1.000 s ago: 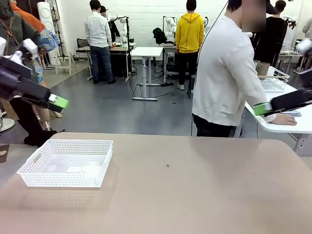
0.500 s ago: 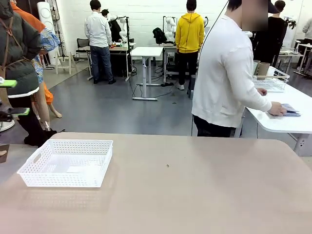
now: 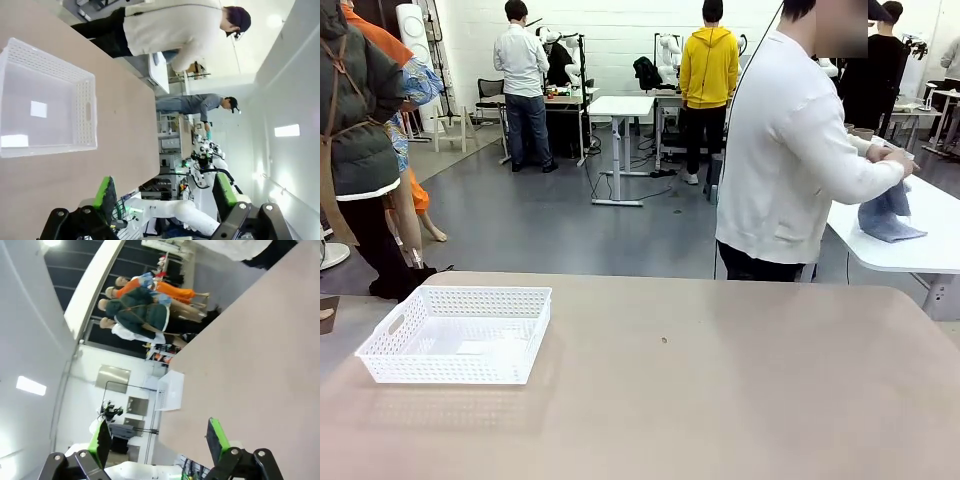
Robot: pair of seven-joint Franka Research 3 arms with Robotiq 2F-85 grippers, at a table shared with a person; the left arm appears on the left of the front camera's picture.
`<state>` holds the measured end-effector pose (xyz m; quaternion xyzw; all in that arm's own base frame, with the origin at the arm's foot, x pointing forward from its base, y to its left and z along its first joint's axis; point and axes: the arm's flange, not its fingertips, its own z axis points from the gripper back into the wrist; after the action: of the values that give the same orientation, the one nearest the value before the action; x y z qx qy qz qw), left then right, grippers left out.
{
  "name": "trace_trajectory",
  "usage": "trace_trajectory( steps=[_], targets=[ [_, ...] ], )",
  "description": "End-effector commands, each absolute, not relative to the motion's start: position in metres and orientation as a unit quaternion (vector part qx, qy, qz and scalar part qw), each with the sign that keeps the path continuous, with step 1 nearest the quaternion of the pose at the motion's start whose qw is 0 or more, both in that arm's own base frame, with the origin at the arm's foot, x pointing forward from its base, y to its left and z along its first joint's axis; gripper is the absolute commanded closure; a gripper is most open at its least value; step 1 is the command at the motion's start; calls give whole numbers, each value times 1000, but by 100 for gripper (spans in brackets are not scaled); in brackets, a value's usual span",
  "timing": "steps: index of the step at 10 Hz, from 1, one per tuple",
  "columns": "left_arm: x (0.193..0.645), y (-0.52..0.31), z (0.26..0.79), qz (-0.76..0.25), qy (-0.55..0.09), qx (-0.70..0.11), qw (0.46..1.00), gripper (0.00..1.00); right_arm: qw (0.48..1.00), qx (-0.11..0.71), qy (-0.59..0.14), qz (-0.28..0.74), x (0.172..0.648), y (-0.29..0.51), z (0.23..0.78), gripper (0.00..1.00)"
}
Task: Clean and organize the cups into the basket.
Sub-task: Pick up the Organizing basket and move it to the center of the table, then pick up the Reusable plastic cup from the right side of the table and place it inside the Organizing basket.
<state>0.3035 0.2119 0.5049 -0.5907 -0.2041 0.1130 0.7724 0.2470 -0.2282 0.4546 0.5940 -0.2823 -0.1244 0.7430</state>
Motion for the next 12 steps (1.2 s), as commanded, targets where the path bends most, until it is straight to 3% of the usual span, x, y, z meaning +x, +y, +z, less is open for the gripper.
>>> trace_trajectory(
  steps=[1,3,4,12],
  targets=[
    [293,211,505,131,-204,-567,787,0,744,583,-297,-134,216,-214,468,0],
    [290,208,509,114,-231,-565,784,0,731,586,-327,-121,212,-216,475,0],
    [293,220,507,124,-213,-572,782,0,749,577,-295,-136,221,-232,467,0],
    [293,220,507,124,-213,-572,782,0,749,577,-295,-136,221,-232,467,0]
  ],
)
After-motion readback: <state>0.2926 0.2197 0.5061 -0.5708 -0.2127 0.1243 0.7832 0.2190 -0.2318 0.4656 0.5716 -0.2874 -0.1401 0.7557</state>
